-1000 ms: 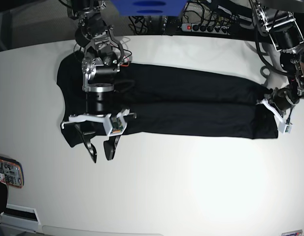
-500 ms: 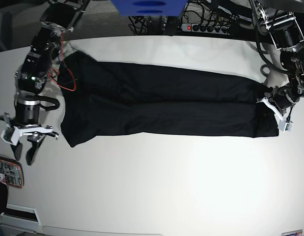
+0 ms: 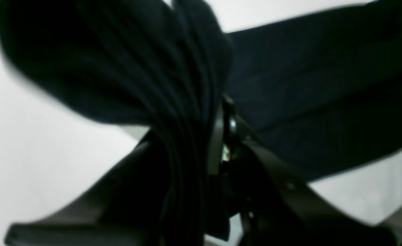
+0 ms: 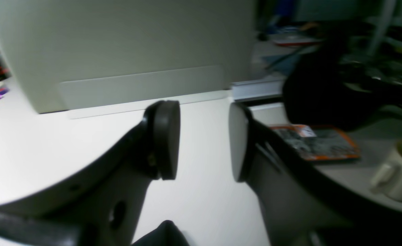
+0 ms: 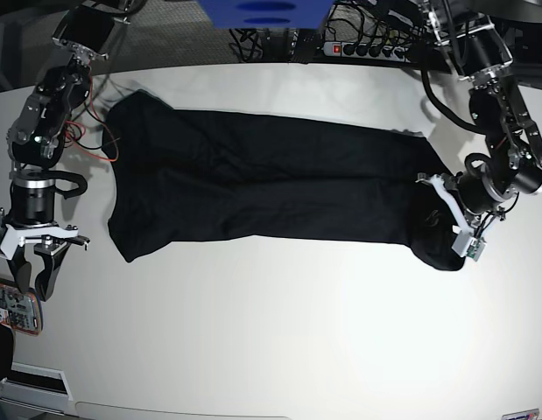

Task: Fold the T-shirt properly
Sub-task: 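Grasp the strip's end with the left gripper and swing the right gripper aside, then fold the strip's end over toward its middle with the left gripper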

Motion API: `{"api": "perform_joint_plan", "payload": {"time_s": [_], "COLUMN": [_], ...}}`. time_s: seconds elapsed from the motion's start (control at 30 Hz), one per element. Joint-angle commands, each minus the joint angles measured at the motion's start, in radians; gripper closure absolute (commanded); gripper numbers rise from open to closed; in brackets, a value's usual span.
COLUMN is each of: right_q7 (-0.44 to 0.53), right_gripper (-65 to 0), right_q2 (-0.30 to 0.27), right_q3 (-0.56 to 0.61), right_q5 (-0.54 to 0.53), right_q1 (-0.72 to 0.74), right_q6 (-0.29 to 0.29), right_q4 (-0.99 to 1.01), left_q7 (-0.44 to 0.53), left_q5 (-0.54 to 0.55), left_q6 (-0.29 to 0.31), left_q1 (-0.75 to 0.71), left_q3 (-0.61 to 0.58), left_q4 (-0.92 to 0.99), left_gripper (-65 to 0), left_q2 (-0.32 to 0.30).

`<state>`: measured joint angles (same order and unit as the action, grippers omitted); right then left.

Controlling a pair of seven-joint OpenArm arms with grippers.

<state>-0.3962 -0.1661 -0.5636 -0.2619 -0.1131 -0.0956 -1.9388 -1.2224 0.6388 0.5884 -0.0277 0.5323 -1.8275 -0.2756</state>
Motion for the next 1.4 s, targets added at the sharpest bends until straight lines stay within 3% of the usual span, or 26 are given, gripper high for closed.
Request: {"api": "perform_joint_plan", "payload": {"time_s": [0.0, 0.13, 0.27, 0.37, 0.53, 0.67, 0.83, 0.87, 1.13, 1.37], "right_q7": [0.013, -0.023, -0.028, -0.028, -0.027, -0.025, -0.023, -0.023, -0.028, -0.028], "right_gripper": [-23.0, -23.0, -23.0, -23.0, -22.9, -22.9, -22.7, -22.6, -22.7, -22.6], "right_q2": [-0.013, -0.013, -0.013, -0.013, -0.013, -0.013, -0.013, -0.013, -0.013, -0.013], "right_q3": [-0.008, -0.009, -0.011, -0.011, -0.011, -0.011, -0.011, -0.011, -0.005, -0.005], "right_q5": [-0.007, -0.007, -0.007, -0.007, -0.007, -0.007, -0.007, -0.007, -0.007, -0.007], "right_q1": [0.014, 0.014, 0.014, 0.011, -0.058, -0.069, -0.069, -0.069, -0.069, -0.069], "right_q6": [0.004, 0.004, 0.004, 0.004, 0.004, 0.004, 0.004, 0.004, 0.004, 0.004], "right_q4": [-0.015, -0.017, -0.018, -0.018, -0.018, -0.018, -0.018, -0.018, -0.018, -0.018], "left_q7": [-0.004, -0.061, -0.05, 0.017, 0.089, 0.172, 0.198, 0.198, 0.198, 0.198], "left_q5": [0.013, 0.011, 0.013, 0.011, 0.013, 0.013, 0.013, 0.014, 0.014, 0.014], "left_q6": [0.0, -0.002, -0.078, -0.129, -0.206, -0.207, -0.207, -0.207, -0.196, -0.196], "left_q1": [0.024, 0.047, 0.048, 0.044, 0.042, 0.042, 0.041, 0.041, 0.048, 0.059], "left_q3": [0.001, -0.082, -0.202, -0.298, -0.466, -0.542, -0.542, -0.542, -0.63, -0.691], "left_q4": [-0.038, -0.053, -0.051, -0.051, 0.001, 0.096, 0.142, 0.139, 0.097, 0.102], "left_gripper": [0.0, 0.0, 0.0, 0.0, 0.0, 0.0, 0.0, -2.0, -63.2, -65.0], "left_q2": [0.025, 0.091, 0.141, 0.163, 0.163, 0.163, 0.155, 0.155, 0.155, 0.164]}}
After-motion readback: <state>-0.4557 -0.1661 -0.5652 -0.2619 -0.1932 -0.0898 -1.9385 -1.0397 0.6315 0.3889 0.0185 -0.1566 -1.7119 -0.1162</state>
